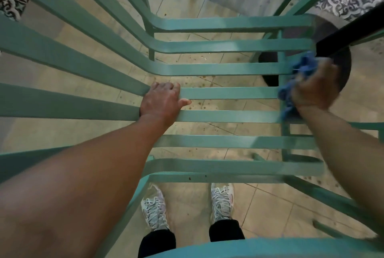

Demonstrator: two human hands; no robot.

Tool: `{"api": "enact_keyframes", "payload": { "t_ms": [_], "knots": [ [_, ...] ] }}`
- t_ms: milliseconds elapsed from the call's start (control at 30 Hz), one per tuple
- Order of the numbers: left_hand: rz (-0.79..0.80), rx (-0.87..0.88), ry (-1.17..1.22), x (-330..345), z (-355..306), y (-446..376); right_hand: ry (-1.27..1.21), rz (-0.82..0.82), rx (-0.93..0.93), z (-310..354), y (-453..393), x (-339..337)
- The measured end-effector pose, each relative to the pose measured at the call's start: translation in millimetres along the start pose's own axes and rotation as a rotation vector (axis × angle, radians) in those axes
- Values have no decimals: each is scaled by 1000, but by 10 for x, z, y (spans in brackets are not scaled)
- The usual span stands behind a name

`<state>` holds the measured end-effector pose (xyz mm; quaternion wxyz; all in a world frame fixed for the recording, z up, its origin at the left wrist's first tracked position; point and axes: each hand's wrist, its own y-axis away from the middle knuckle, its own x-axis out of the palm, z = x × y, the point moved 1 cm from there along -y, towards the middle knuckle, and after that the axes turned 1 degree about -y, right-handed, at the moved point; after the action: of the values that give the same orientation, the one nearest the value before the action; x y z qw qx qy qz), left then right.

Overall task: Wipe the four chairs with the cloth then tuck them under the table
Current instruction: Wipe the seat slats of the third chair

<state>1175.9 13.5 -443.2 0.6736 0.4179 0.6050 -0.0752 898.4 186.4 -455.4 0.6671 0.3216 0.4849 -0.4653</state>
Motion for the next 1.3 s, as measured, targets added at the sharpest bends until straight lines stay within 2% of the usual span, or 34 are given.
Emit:
{"api": "enact_keyframes", "payload": {
  "t_ms": [67,133,200,267,333,367,433,500,667,767,833,900,967,1033,1067,1167,1300],
  "knots": [
    [1,3,-15,-14,-6,8,-33,-103,194,-81,-198,-22],
    [15,3,-5,-21,-12,9,-26,-89,155,275,-142,166],
    [23,-4,4,-40,-23,16,-58,-1,-57,964,110,489],
    [41,-35,7,-76,-30,31,-150,224,-299,1842,593,775],
    [80,-128,7,-93,-53,44,-210,444,-553,2451,1010,938],
    [91,-157,1,-107,-61,41,-226,498,-650,2605,1084,956],
    [65,-131,13,-101,-62,21,-218,527,-727,2524,921,906],
    [38,-71,20,-75,-56,-5,-186,445,-635,2138,534,813],
    [44,-53,6,-62,-51,-13,-52,37,-143,683,-542,270],
    [37,-38,1,-53,-39,-27,-91,-68,107,487,-850,178],
    [33,-39,12,-42,-39,-29,-114,-23,100,865,-823,357],
    [32,-41,23,-39,-37,-27,-146,151,-86,1490,-515,630],
    [36,-43,35,-35,-36,-29,-159,330,-351,2081,94,842],
    [24,-55,70,-30,-34,-22,-137,409,-508,2355,702,846],
    [19,-71,94,-24,-23,-28,-141,439,-528,2339,906,803],
    [55,-56,78,3,16,-51,-107,475,-502,1794,1147,575],
    [205,2,-61,-105,-25,1,41,608,-189,891,1147,13]
  ]
}}
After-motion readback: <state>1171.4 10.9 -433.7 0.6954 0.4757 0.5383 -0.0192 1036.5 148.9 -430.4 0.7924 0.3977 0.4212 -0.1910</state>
